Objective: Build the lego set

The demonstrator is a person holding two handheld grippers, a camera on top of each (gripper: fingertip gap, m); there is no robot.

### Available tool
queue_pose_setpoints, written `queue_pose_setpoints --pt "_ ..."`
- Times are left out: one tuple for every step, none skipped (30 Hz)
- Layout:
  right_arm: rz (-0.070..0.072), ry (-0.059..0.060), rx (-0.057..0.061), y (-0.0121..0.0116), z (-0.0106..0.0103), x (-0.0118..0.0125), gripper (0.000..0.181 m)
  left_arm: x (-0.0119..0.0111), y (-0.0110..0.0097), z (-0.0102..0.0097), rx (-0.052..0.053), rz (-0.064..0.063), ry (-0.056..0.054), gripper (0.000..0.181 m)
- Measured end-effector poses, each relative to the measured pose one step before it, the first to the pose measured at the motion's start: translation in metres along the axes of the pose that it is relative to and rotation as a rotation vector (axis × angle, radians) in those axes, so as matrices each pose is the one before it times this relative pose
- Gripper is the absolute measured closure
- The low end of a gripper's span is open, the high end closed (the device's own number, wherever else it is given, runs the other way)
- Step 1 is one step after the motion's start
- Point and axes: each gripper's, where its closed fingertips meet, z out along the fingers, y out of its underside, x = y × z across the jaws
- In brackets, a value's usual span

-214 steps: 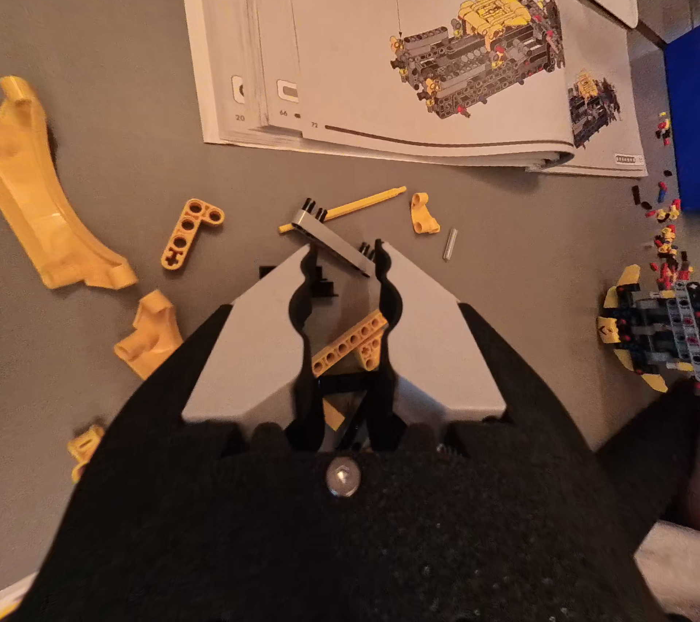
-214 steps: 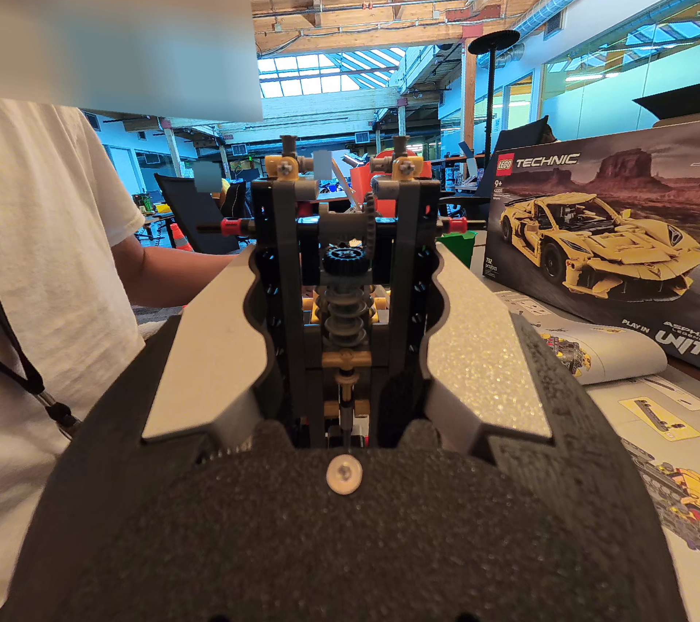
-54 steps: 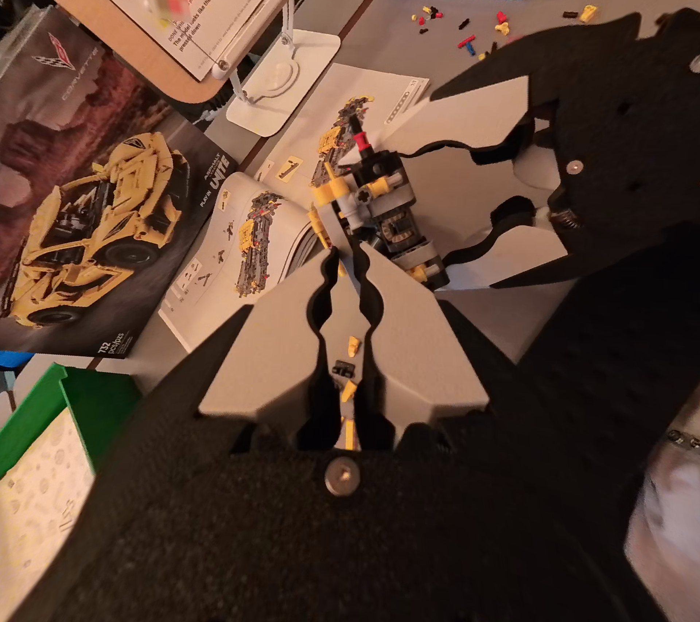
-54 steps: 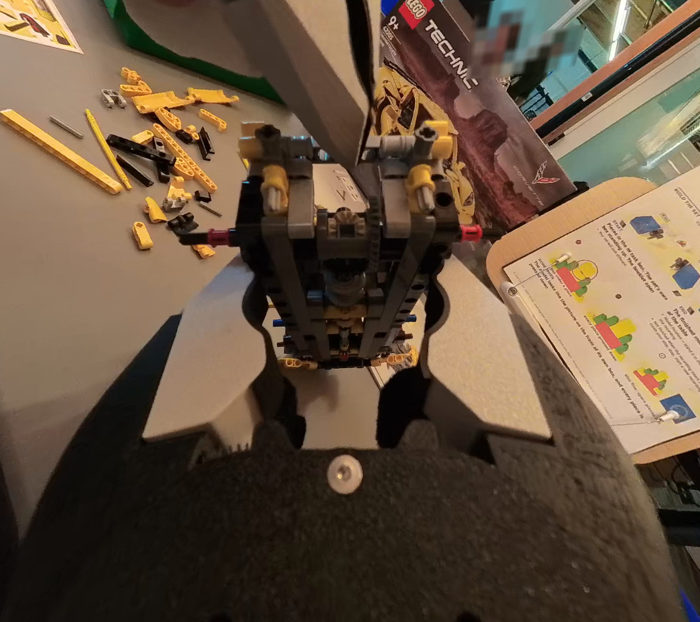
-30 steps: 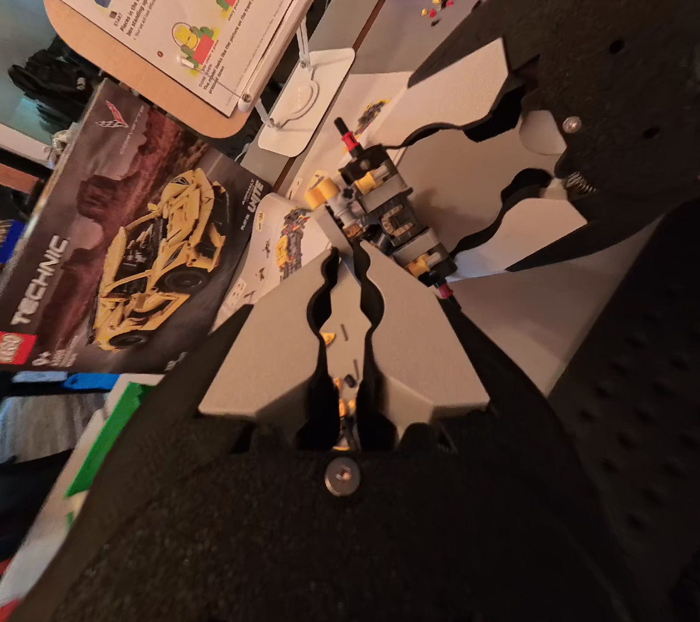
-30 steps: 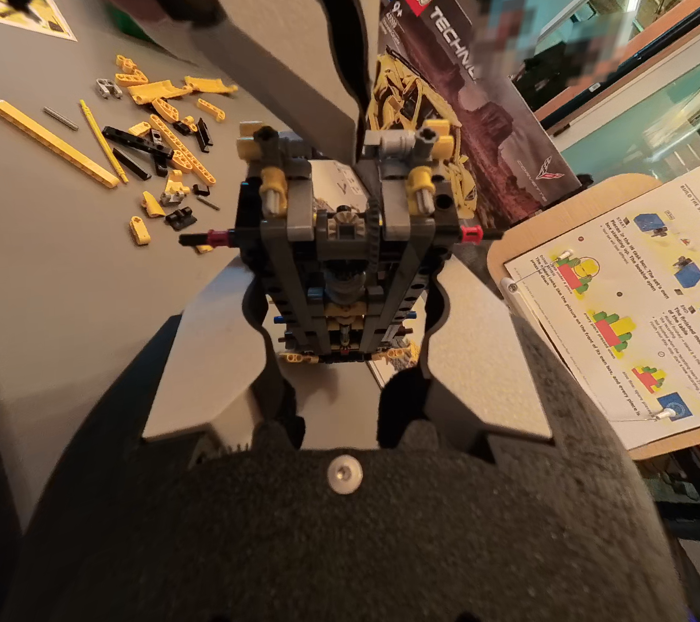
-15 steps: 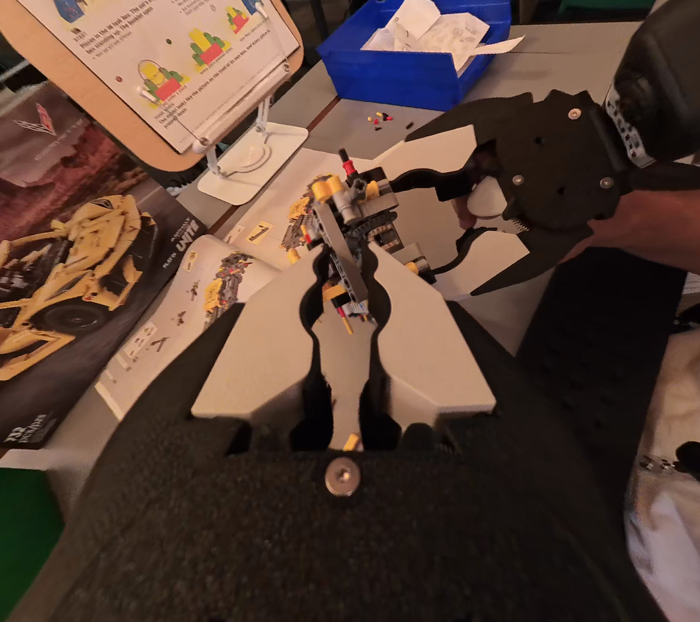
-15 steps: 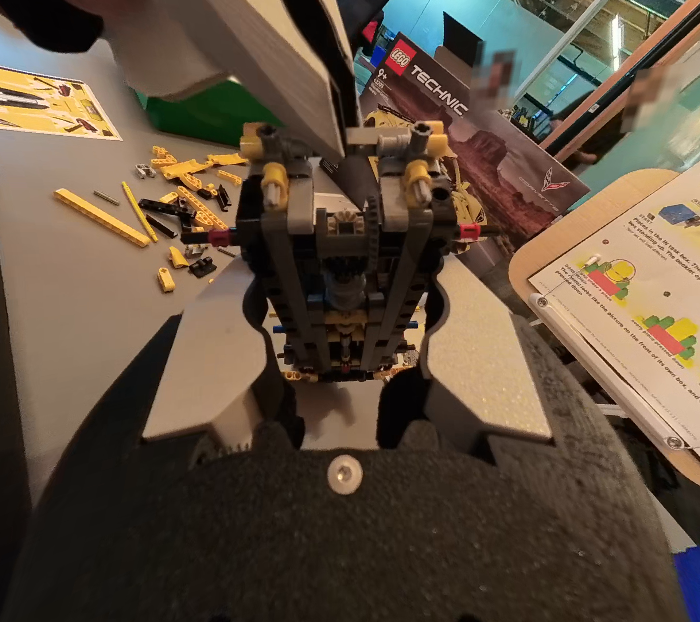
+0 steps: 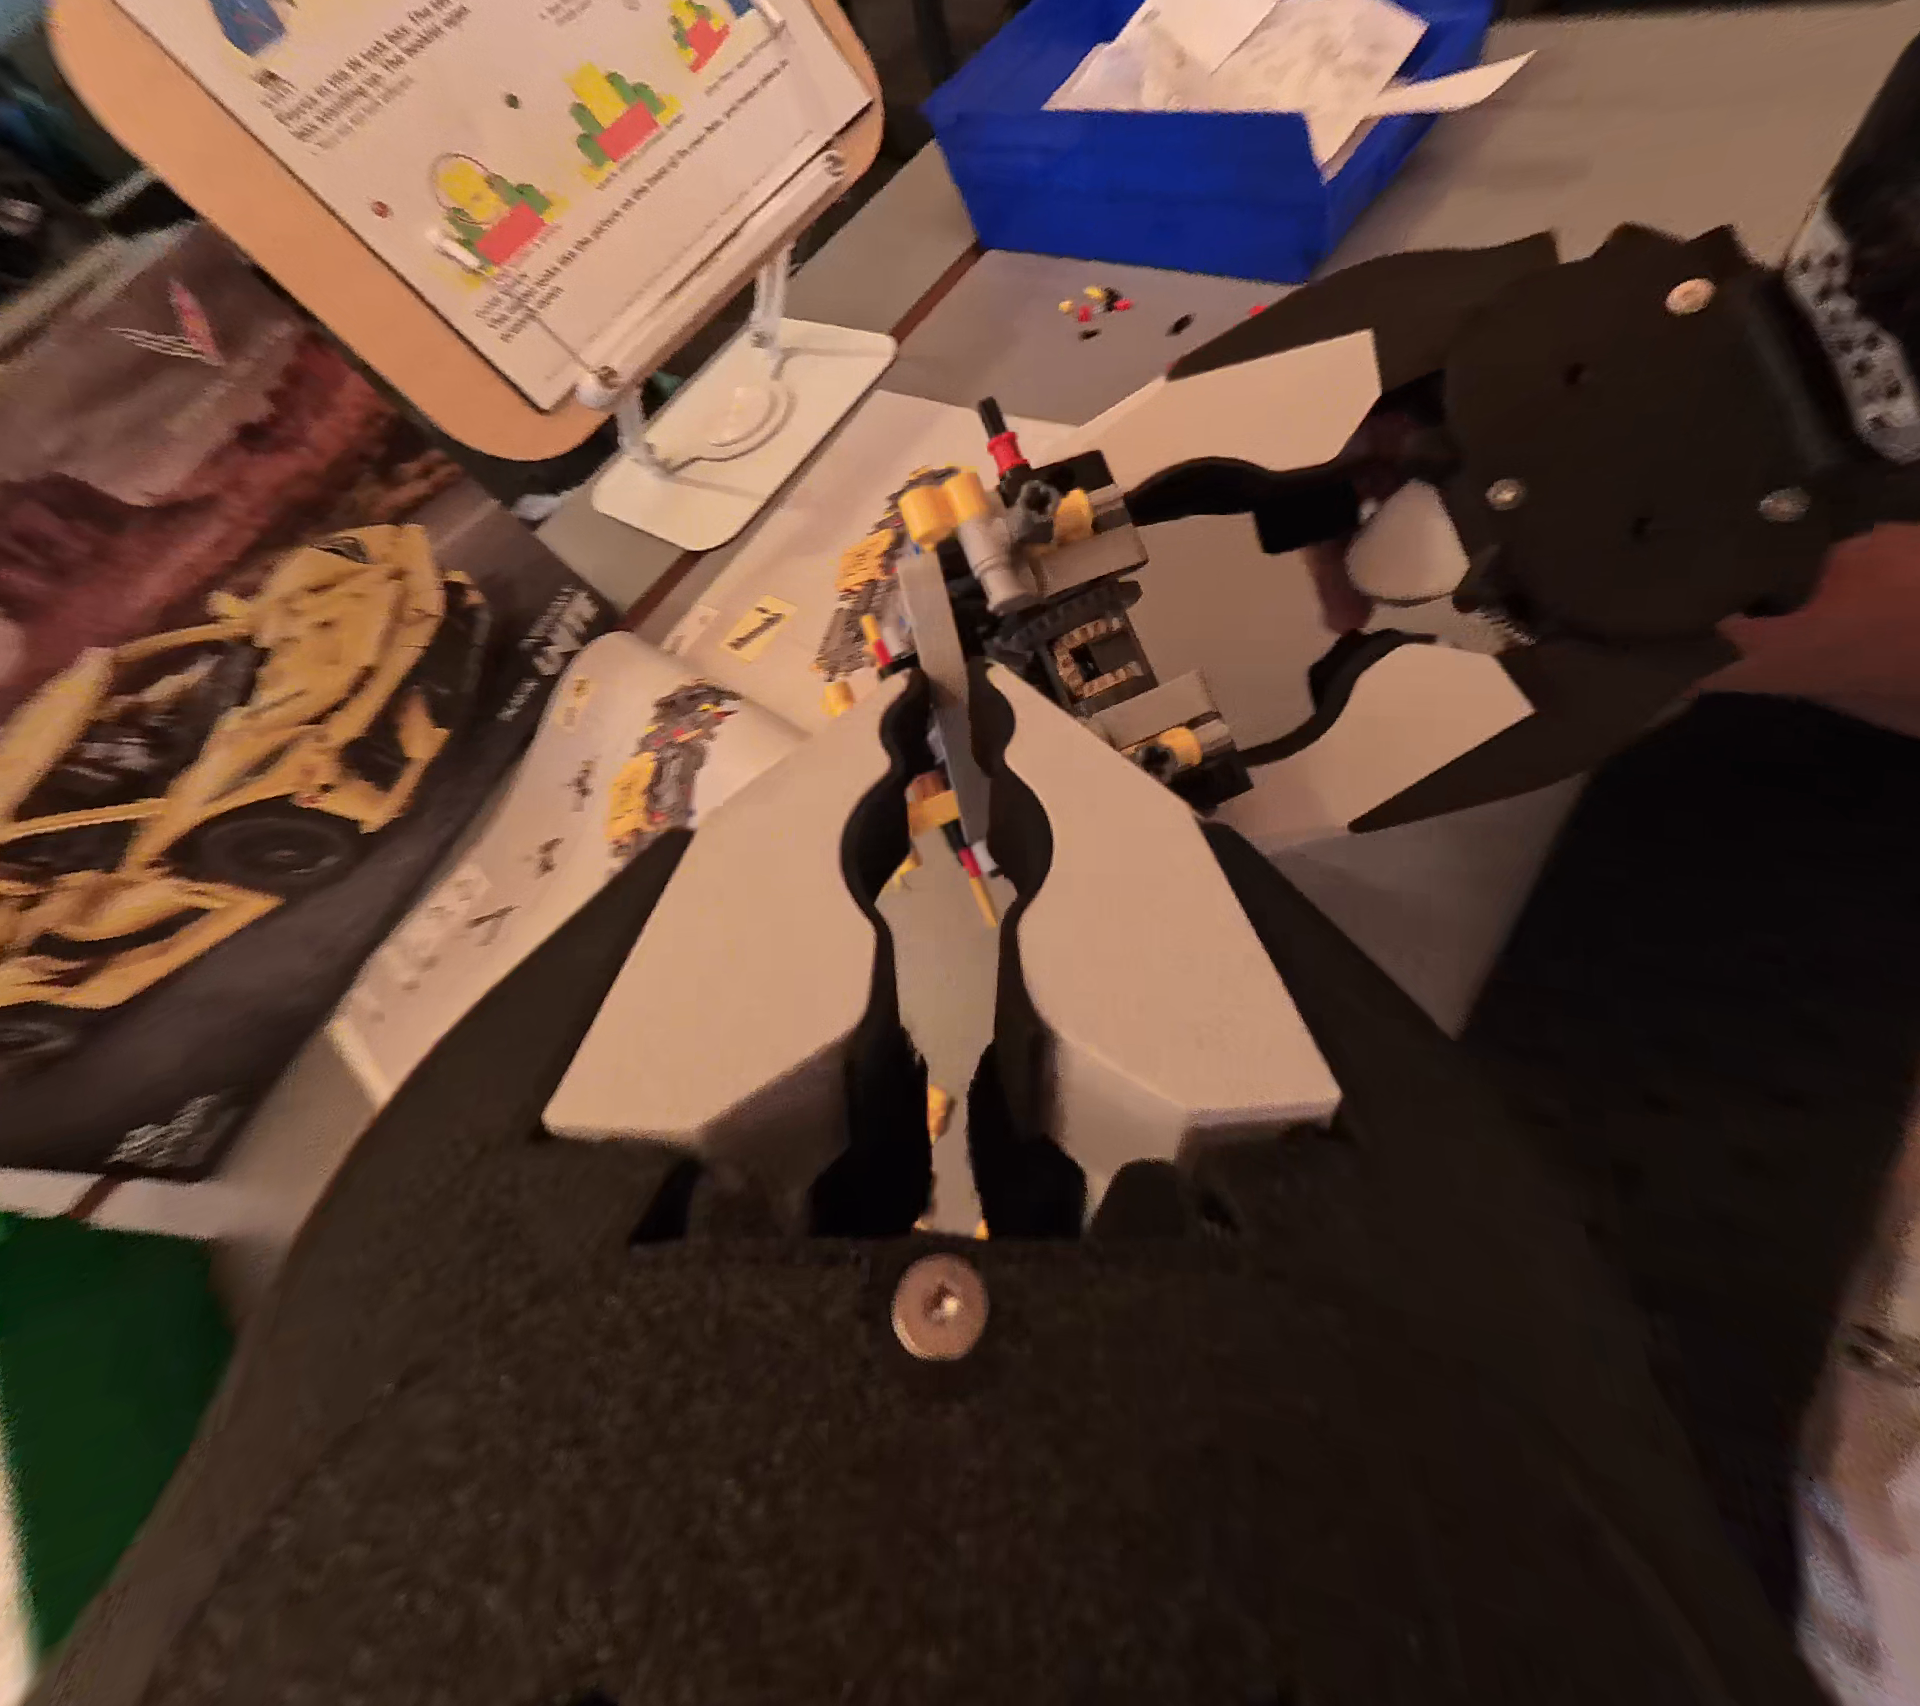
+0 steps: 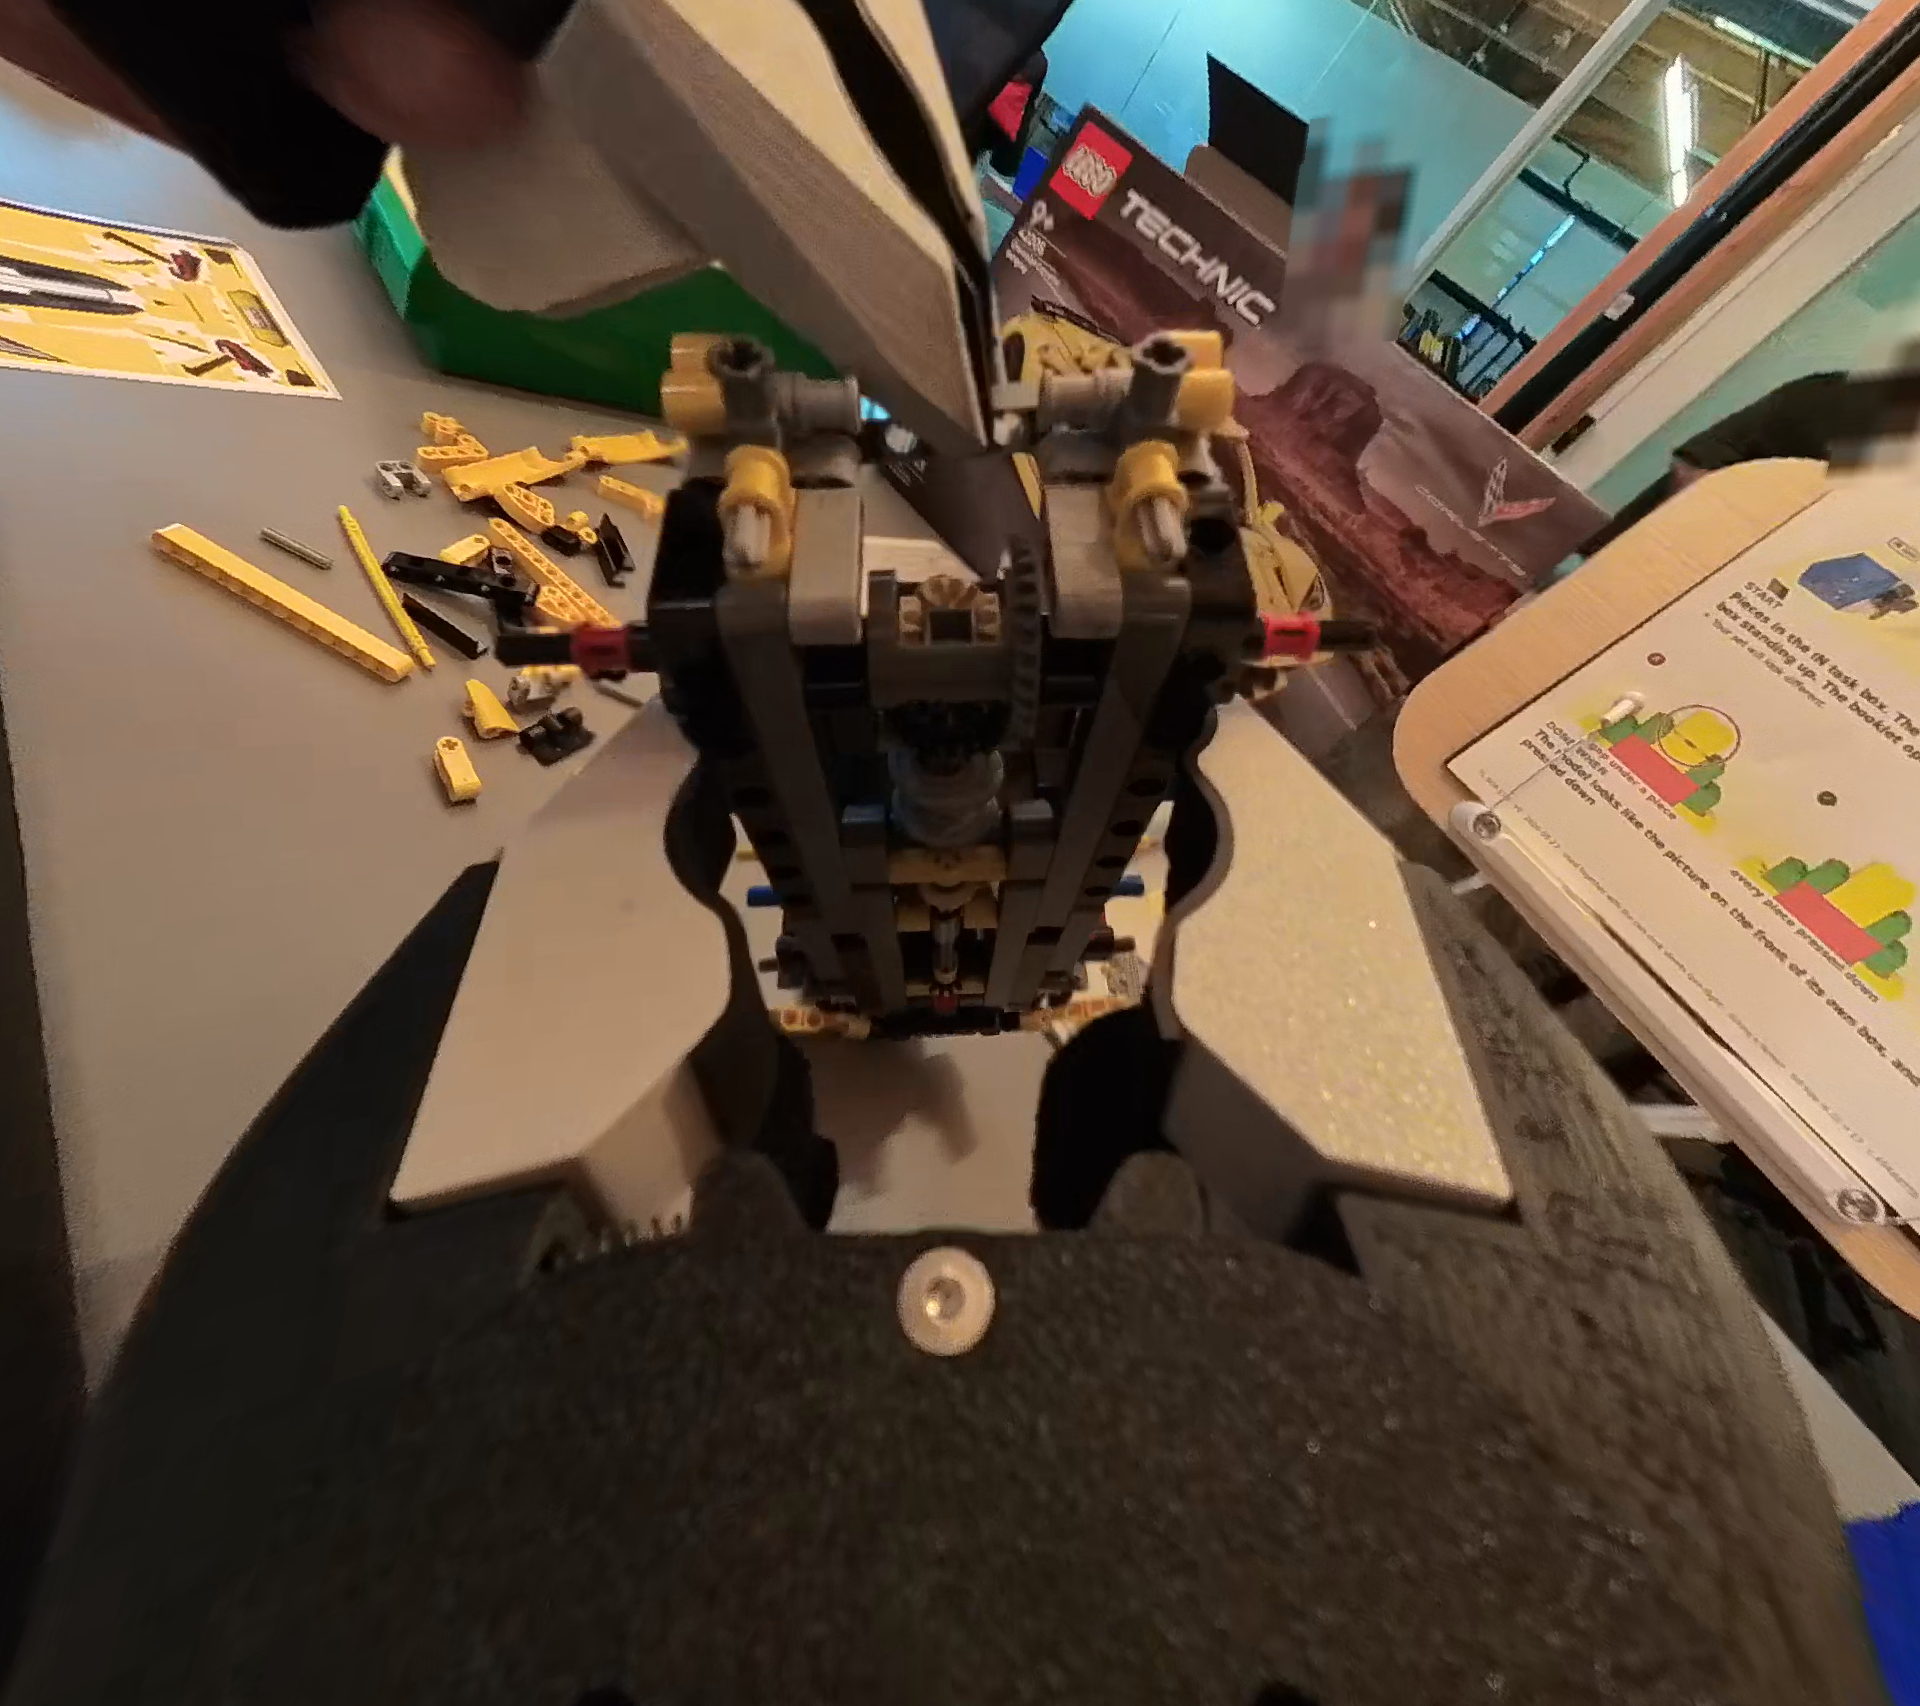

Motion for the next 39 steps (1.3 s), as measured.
queue_pose_setpoints --pt "-0.0011 0.0058 -0.0222 0.00105 0.00119 -0.00041 0.097 -0.0014 0.00047 -0.00067 -0.017 0.0303 -0.0419 0.174" --pt "-0.0101 0.0083 -0.0254 0.00084 0.00088 -0.00097 0.097 -0.00111 0.00123 -0.00106 -0.0248 0.0314 -0.035 0.174" --pt "-0.0057 0.008 -0.015 -0.00017 0.00059 -0.00118 0.097 -0.00077 0.00137 -0.00149 -0.026 0.0142 -0.0218 0.175" --pt "-0.0048 0.01 -0.011 -0.00034 0.0006 -0.00111 0.097 -0.00019 0.00093 -0.00163 -0.0219 -0.0106 -0.0075 0.174" --pt "0.0044 0.0193 -0.0122 -0.00066 0.00042 0.00029 0.097 0.00111 -0.00023 -0.00152 -0.012 -0.0338 0.0077 0.175" --pt "0.0048 0.013 -0.0036 -0.00162 0.00038 -0.00028 0.097 -0.00086 0.00011 -0.00086 -0.0105 -0.02 -0.0073 0.175" --pt "0.0088 0.007 -0.0108 -0.00027 0.0014 -0.00058 0.097 -0.00187 0.00078 -0.0003 -0.011 -0.0024 -0.0141 0.175" --pt "0.0068 0.0065 -0.0032 -0.00069 0.001 -0.00002 0.097 -0.00129 0.00025 0.00015 -0.003 -0.0079 -0.0064 0.175" --pt "0.0098 0.0062 -0.0026 0.0004 0.00042 0.00081 0.097 -0.00014 -0.00033 0.00112 0.0063 -0.0046 -0.004 0.175" --pt "0.0059 0.0017 0.0019 0.00087 -0.00038 0.00073 0.097 0.00079 -0.00014 0.00119 0.0078 0.0093 -0.0005 0.175" --pt "-0.0093 -0.0015 0.0087 0.00084 -0.00011 -0.00013 0.097 0.00111 0.0007 0.00053 -0.0037 0.0156 0.0081 0.175" --pt "-0.013 -0.0003 -0.0003 0.00096 0.00018 -0.00065 0.097 0.00086 0.00098 0.00005 -0.0103 0.0199 0.0102 0.175" --pt "-0.0003 0.005 -0.0046 0.00022 0.00022 0.00022 0.097 -0.00023 0.0 0.00043 -0.0023 0.0087 0.009 0.175" --pt "0.0116 0.0033 -0.0031 -0.00012 0.00047 0.00087 0.097 -0.00073 -0.00084 0.0006 0.0073 -0.0058 0.0106 0.174" --pt "0.0164 0.004 0.0024 -0.00067 0.00008 0.00114 0.097 -0.00085 -0.00162 0.00044 0.0136 -0.0108 0.0137 0.174" --pt "0.0178 0.0023 0.0059 -0.00104 -0.00024 0.00089 0.097 -0.00062 -0.00206 0.00022 0.0154 -0.0073 0.0162 0.174" --pt "0.0216 -0.004 0.0088 -0.00154 -0.00025 0.00061 0.097 -0.00052 -0.00211 -0.00032 0.0158 -0.0068 0.0211 0.174" --pt "0.0244 -0.0056 0.0096 -0.0018 -0.00032 0.00023 0.097 -0.00034 -0.00253 -0.00049 0.0184 -0.0181 0.0281 0.173" --pt "0.0284 -0.0054 0.0042 -0.00125 -0.00043 0.00045 0.097 0.00032 -0.00298 -0.00054 0.0214 -0.0263 0.0357 0.171" --pt "0.03 -0.0073 0.0059 -0.0014 -0.0005 0.00085 0.097 0.00128 -0.00308 -0.00077 0.0235 -0.032 0.0434 0.167" --pt "0.0233 -0.0062 0.0014 -0.00092 -0.00034 0.00078 0.097 0.00119 -0.00267 -0.00082 0.0212 -0.0346 0.0447 0.165" --pt "0.0167 -0.0052 -0.0006 -0.00064 -0.00028 0.00078 0.097 0.00123 -0.00258 -0.00105 0.0207 -0.0281 0.0434 0.163" --pt "0.0177 -0.0058 0.004 -0.00091 -0.00041 0.0007 0.097 0.0016 -0.00244 -0.00096 0.0192 -0.0267 0.0433 0.159" --pt "0.0179 -0.0091 0.0054 -0.00106 -0.00073 0.00061 0.097 0.00219 -0.0024 -0.00081 0.0179 -0.025 0.0432 0.155" --pt "0.0142 -0.0124 0.004 -0.00101 -0.00076 -0.00012 0.097 0.00118 -0.00197 -0.00076 0.0165 -0.0226 0.0353 0.155" --pt "0.0147 -0.0143 0.0027 -0.0006 -0.00055 -0.0001 0.097 0.00134 -0.00143 -0.00054 0.0139 -0.0183 0.0352 0.152" --pt "0.0108 -0.0225 0.0026 -0.00057 -0.00062 -0.00081 0.097 0.00192 -0.00055 -0.00053 0.0101 -0.0177 0.0401 0.15" --pt "0.0002 -0.0314 0.0049 -0.00067 -0.001 -0.00183 0.097 0.00165 -0.00016 -0.00086 0.0085 -0.0205 0.041 0.15" --pt "-0.0009 -0.0284 0.0039 -0.00013 -0.00111 -0.00107 0.096 0.00192 -0.00064 -0.00129 0.0121 -0.0166 0.0394 0.15" --pt "0.0045 -0.0267 0.0068 -0.00055 -0.00126 -0.00066 0.097 0.00134 -0.00081 -0.00098 0.0162 -0.016 0.0333 0.15" --pt "-0.0005 -0.028 0.0062 -0.00062 -0.00129 -0.00131 0.097 0.00044 0.00061 0.00027 0.0073 -0.0254 0.0272 0.152" --pt "-0.0004 -0.0189 0.0026 -0.00013 -0.00106 -0.00022 0.097 -0.00055 0.00219 0.00152 -0.0021 -0.0311 0.0227 0.151" --pt "0.0135 -0.0076 -0.0007 -0.00001 -0.0005 0.00122 0.097 -0.00133 0.00078 0.00176 0.0088 -0.0328 0.018 0.151" --pt "0.0035 -0.0044 -0.0026 0.00023 -0.00002 0.00078 0.097 -0.00088 -0.00013 0.00149 0.0167 -0.0373 0.0198 0.152" --pt "-0.0072 -0.0096 -0.0016 0.00011 -0.0002 -0.0005 0.097 0.00026 0.00058 0.00087 0.0083 -0.0388 0.029 0.152" --pt "-0.013 -0.0176 0.0001 0.00012 -0.00062 -0.00148 0.097 0.00145 0.00167 0.00031 -0.0013 -0.0445 0.0386 0.152" --pt "-0.0212 -0.0235 0.0054 -0.00025 -0.00133 -0.00231 0.097 0.00236 0.00213 0.00039 -0.0027 -0.0452 0.0444 0.151" --pt "-0.0083 -0.0175 0.0065 -0.00033 -0.00146 -0.00076 0.096 0.00146 0.00093 0.00054 0.0099 -0.0366 0.0347 0.151" --pt "-0.0053 -0.0136 0.0012 0.00018 -0.00133 -0.00015 0.096 0.00106 0.00026 0.00089 0.0159 -0.0315 0.027 0.151"
